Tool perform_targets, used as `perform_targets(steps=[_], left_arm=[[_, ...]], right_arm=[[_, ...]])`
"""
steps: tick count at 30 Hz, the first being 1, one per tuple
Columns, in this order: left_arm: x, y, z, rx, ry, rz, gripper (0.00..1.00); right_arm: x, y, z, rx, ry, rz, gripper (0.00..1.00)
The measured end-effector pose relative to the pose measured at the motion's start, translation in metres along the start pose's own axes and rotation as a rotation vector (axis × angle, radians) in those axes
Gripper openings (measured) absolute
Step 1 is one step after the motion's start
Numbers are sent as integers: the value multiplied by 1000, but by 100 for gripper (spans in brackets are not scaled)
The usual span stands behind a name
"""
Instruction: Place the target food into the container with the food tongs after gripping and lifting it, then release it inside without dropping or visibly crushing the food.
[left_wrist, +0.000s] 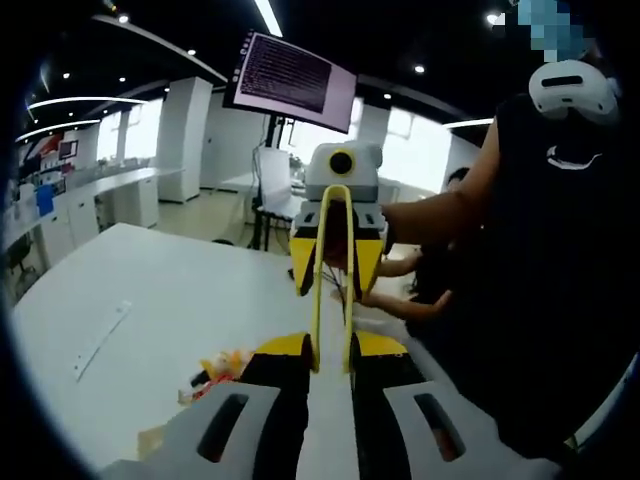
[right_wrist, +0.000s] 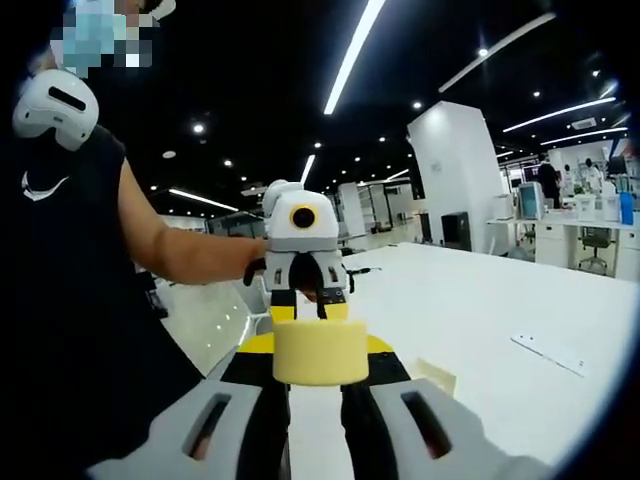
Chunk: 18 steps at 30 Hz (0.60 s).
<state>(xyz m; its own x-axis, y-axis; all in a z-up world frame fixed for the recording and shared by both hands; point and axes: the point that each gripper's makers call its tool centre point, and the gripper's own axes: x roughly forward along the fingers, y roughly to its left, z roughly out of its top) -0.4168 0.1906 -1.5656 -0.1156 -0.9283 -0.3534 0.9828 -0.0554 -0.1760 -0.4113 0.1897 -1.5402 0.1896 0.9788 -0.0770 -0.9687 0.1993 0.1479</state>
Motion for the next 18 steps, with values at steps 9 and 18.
perform_targets(steps=[9,18], left_arm=[[-2,-4,-4,3,40,-6,12],[0,-7,3,11,8,-23,6]], right_arm=[[3,4,-5,-9,10,21,19],[8,6,-5,9,-13,35,26]])
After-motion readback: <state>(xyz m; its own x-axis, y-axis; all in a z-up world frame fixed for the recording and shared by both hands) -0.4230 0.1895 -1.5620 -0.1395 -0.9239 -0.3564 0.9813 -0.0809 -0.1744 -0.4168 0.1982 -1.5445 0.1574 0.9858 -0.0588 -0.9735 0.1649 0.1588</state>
